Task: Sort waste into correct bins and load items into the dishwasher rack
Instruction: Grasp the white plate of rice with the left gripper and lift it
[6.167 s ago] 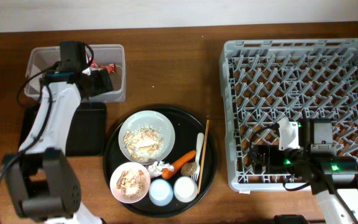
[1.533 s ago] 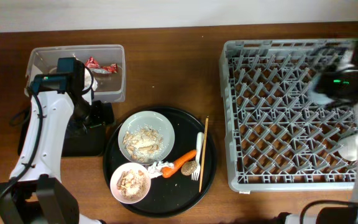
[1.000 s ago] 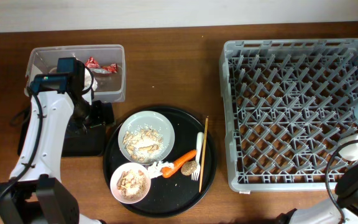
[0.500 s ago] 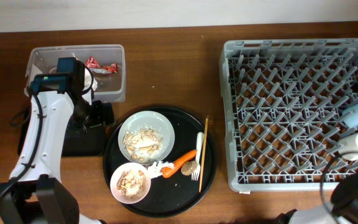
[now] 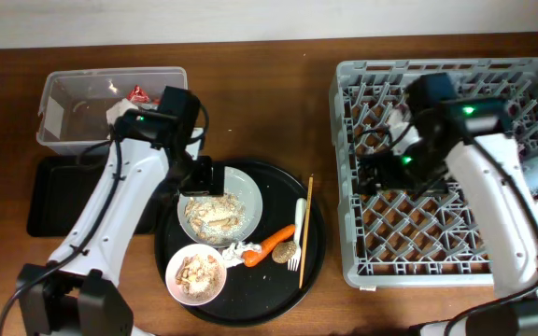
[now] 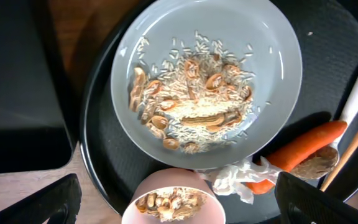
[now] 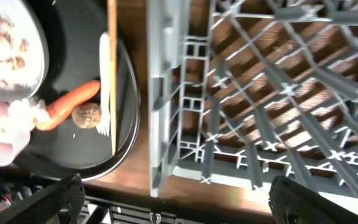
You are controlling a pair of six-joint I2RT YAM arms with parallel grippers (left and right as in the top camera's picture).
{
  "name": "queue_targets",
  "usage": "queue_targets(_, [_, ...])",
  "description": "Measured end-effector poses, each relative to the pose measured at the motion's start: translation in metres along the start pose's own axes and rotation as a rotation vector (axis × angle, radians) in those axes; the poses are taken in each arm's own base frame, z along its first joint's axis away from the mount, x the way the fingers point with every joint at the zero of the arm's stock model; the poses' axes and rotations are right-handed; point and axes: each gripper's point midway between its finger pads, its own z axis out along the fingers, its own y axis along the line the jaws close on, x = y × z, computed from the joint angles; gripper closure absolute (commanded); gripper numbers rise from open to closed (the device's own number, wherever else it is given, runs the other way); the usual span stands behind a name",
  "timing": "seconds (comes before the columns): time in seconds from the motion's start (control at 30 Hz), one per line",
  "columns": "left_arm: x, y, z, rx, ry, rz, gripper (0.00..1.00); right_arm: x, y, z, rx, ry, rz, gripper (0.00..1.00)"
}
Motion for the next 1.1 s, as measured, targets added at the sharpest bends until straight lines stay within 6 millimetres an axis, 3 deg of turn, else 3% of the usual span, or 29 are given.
queue_targets(0.1, [-0.001, -0.018, 0.002, 0.010, -0.021, 0.054, 0.01, 0.001, 0.008, 0.002, -0.001, 0.001, -0.030, 0.02])
queue_targets(0.2, [-0.002, -0.068, 0.017, 0.057, -0.083, 0.171, 0.01, 0.003, 0.002, 0.002, 0.034, 0.008, -0.024, 0.02])
queue_targets(0.3, [0.007, -0.103, 0.033, 0.082, -0.112, 0.273, 0.01, -0.001, -0.032, -0.003, 0.162, -0.012, 0.070, 0.02])
queue_targets(0.4, [0.007, -0.117, 0.055, 0.079, -0.091, 0.308, 0.11, -0.001, -0.072, -0.011, 0.200, -0.029, 0.208, 0.02])
queue_targets(0.5, [0.010, -0.112, 0.096, 0.016, -0.006, 0.308, 0.25, 0.000, -0.090, -0.015, 0.210, -0.037, 0.266, 0.02])
queue_targets(0.7, [0.005, -0.108, 0.132, -0.030, 0.026, 0.305, 0.39, -0.001, -0.090, -0.015, 0.210, -0.041, 0.267, 0.01])
queue_targets(0.77, [0.003, -0.111, 0.136, -0.040, 0.013, 0.315, 0.44, -0.001, -0.090, -0.015, 0.210, -0.041, 0.266, 0.02])
queue_targets(0.93, [0.006, -0.122, 0.138, -0.085, -0.015, 0.371, 0.43, -0.001, -0.090, -0.015, 0.210, -0.041, 0.267, 0.02])
queue_targets(1.0, [0.006, -0.122, 0.138, -0.085, -0.015, 0.372, 0.59, -0.001, -0.090, -0.015, 0.210, -0.041, 0.266, 0.02])
queue_targets(1.1, [0.005, -0.121, 0.138, -0.097, -0.019, 0.372, 0.69, -0.001, -0.090, -0.015, 0.210, -0.041, 0.266, 0.02])
